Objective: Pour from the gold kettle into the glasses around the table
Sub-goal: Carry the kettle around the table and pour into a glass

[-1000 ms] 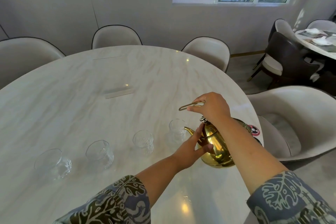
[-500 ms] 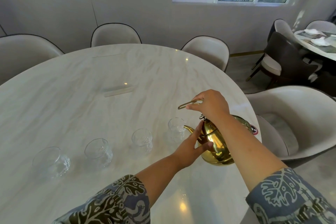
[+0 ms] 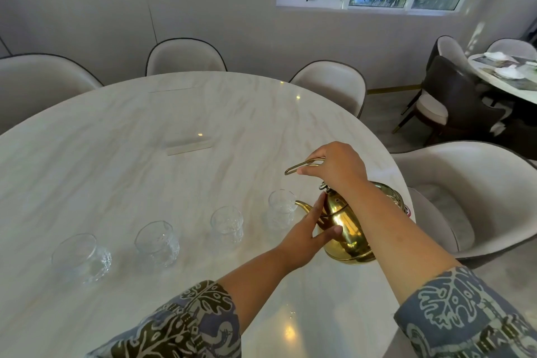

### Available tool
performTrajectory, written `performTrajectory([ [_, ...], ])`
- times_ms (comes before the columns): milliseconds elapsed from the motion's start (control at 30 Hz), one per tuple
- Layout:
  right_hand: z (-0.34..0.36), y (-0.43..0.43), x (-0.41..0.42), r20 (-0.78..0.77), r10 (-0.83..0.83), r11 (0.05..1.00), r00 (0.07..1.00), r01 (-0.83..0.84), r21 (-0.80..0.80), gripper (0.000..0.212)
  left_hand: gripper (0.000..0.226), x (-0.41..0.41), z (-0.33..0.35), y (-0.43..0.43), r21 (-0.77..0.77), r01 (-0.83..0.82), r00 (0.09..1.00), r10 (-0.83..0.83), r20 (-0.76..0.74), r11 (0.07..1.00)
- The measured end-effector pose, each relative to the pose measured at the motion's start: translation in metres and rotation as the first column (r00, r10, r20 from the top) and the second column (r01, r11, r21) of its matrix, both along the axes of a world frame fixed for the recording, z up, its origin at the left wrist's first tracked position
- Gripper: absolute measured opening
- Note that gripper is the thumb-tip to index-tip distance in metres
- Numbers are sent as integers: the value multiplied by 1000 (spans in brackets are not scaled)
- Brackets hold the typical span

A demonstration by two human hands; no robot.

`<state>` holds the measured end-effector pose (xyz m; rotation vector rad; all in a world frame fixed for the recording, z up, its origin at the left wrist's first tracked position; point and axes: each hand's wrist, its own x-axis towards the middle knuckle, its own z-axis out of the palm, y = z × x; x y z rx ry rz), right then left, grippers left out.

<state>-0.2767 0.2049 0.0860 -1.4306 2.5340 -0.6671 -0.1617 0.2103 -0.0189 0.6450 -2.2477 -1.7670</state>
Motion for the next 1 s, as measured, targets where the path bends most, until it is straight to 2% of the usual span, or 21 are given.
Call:
performTrajectory([
  [400,-11,15,-8,38,-38,994,999,41,-104,41,74,-2,-7,0,-89,28,998,-22,60,996],
  [700,-41,39,-20,191,-123,947,974,173,-272,44,77,-2,-15,-3,-199,97,983,-62,175,975],
  [1000,-68,71,-25,382,-104,843,918,285,-456,38,76,-2,-20,2,-347,187,958,-93,270,919],
])
